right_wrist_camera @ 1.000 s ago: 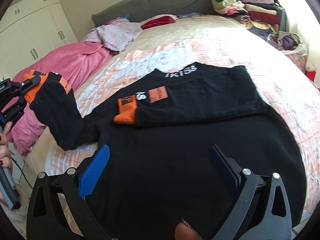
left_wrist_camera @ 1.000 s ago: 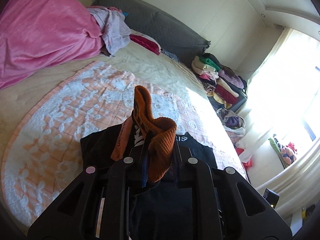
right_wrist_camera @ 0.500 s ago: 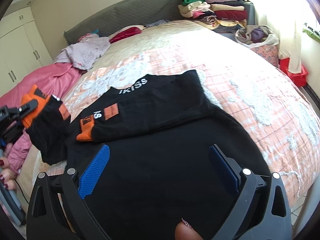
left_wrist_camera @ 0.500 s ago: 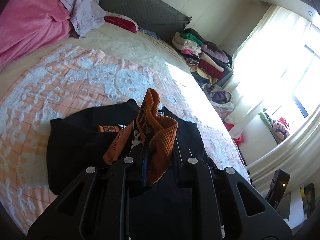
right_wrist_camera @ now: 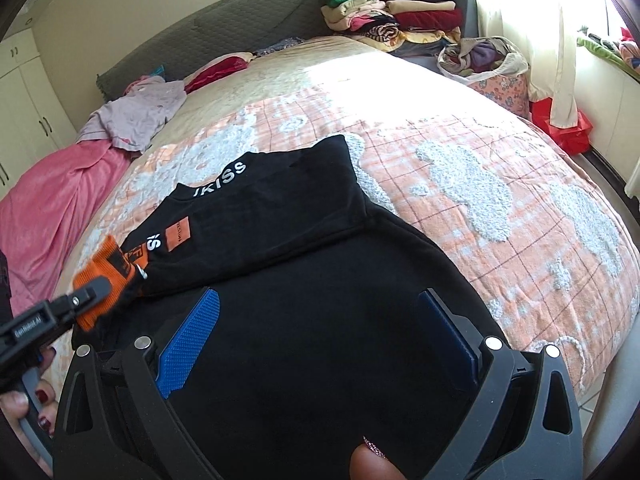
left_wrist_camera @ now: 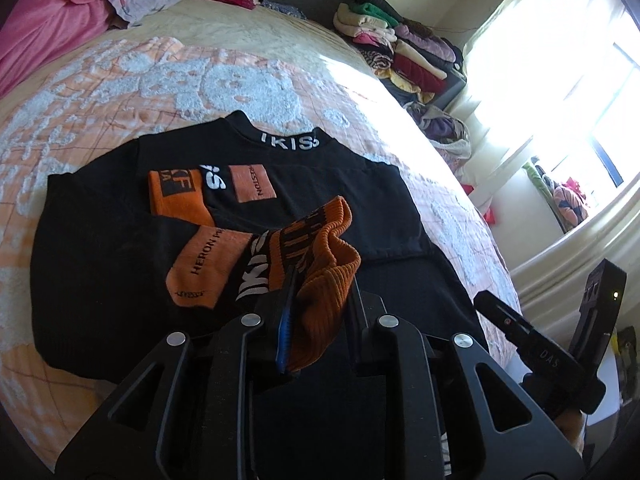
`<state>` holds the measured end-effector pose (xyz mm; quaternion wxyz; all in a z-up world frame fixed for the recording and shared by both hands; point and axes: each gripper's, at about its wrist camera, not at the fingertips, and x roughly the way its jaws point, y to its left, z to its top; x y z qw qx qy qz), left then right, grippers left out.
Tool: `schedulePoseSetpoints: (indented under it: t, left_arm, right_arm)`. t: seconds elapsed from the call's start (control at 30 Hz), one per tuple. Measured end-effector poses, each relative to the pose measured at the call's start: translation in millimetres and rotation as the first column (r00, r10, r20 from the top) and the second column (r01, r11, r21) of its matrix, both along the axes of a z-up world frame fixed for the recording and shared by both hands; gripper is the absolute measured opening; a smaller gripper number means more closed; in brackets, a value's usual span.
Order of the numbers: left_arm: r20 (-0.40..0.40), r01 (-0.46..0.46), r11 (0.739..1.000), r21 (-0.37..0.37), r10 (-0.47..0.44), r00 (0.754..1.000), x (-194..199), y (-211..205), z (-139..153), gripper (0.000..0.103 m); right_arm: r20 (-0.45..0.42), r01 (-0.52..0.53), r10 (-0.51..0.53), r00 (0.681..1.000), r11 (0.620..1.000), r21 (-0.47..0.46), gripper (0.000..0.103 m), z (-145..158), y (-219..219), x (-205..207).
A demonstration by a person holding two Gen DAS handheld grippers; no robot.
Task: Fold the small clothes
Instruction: 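Fold the sleeve across the body over the first sleeve, open left gripper, then grasp the second orange cuff with the right gripper and reposition it flat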
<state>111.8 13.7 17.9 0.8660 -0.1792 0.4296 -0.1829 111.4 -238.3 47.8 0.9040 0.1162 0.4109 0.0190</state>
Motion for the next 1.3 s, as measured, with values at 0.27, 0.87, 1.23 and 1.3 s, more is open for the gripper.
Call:
schedulePoseSetpoints:
  t: [0.27, 0.87, 1.23, 1.3]
  left_arm:
    - [-0.001, 0.049, 0.999, 0.006, -0.049, 0.999, -11, -2, 1, 0.047]
    - [0.031, -0.227, 0.957, 0.182, 0.225, 0.974, -38, 95, 11, 0.089]
    - [0.036, -0.337, 0.926, 0.173, 0.336, 0.941, -48, 136, 13, 0.091]
    - [0.030, -0.348, 0.924, 0.156, 0.348, 0.937, -50, 141, 12, 0.091]
  right_arm:
    - [-0.018, -0.025, 0.026, 1.000, 1.000, 0.017, 0.098, -7, 10, 3]
    - [-0.125, -0.307, 0.314, 0.941, 0.949, 0.070, 0.098, -58, 131, 28]
    - [-0.063, -0.304, 0.310, 0.949, 0.948, 0.088, 0.029, -64, 136, 32]
    - [-0.048, -0.318, 0.324, 0.945, 0.943, 0.100, 0.017, -61, 135, 34]
